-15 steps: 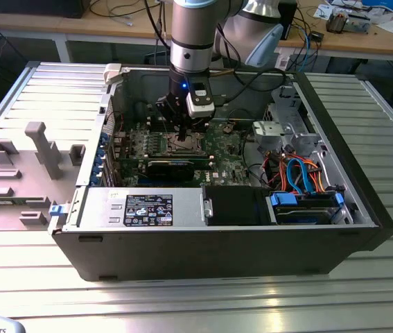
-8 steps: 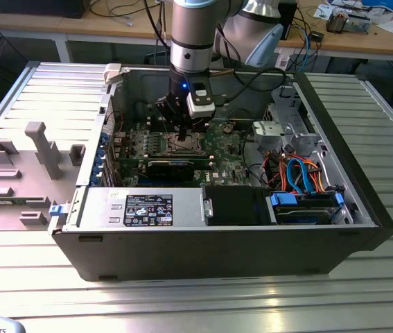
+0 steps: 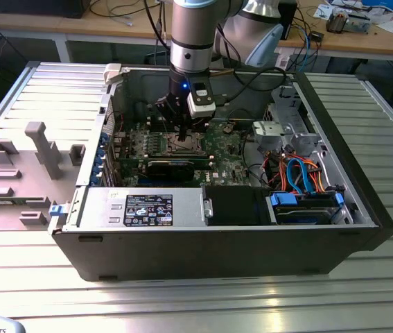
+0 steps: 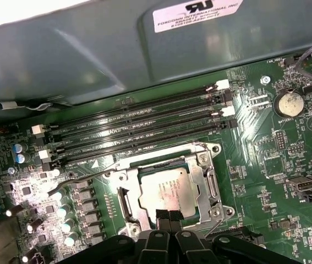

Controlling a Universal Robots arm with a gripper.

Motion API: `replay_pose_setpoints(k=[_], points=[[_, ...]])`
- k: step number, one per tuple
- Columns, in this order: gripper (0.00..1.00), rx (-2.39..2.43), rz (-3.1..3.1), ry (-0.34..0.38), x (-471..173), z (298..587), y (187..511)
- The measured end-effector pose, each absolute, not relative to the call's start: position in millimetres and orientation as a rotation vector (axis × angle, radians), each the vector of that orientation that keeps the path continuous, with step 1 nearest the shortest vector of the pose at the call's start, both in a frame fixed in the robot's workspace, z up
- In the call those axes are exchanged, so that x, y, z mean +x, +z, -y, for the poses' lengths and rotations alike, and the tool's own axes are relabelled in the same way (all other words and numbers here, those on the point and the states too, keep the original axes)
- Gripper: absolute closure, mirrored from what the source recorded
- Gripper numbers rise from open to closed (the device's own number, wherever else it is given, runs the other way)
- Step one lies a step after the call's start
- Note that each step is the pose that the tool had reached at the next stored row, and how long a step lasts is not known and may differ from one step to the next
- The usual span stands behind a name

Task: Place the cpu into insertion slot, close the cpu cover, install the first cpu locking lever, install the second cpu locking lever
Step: 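Install the first cpu locking lever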

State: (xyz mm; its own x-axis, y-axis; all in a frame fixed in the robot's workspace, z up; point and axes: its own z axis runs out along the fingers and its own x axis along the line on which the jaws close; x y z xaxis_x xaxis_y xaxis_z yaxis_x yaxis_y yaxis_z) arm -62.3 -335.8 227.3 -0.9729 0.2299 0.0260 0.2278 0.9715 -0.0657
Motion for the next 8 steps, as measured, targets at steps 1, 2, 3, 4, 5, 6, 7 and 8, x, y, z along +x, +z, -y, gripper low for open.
replay_pose_setpoints(k=[1, 2, 3, 4, 5, 6, 7, 8], points=[[0.89, -0.356, 3.086, 0.097, -62.3, 335.8, 227.3], [0.89, -0.353, 3.087, 0.097, -62.3, 335.8, 227.3], [0.89, -0.349, 3.087, 0.097, -62.3, 335.8, 227.3], [0.89, -0.347, 3.087, 0.097, -62.3, 335.8, 227.3], [0.89, -0.345, 3.088, 0.097, -62.3, 335.8, 227.3], [0.89, -0.342, 3.088, 0.097, -62.3, 335.8, 227.3], [0.89, -0.34, 3.088, 0.097, -62.3, 335.8, 227.2], [0.89, -0.338, 3.089, 0.097, -62.3, 335.7, 227.2]])
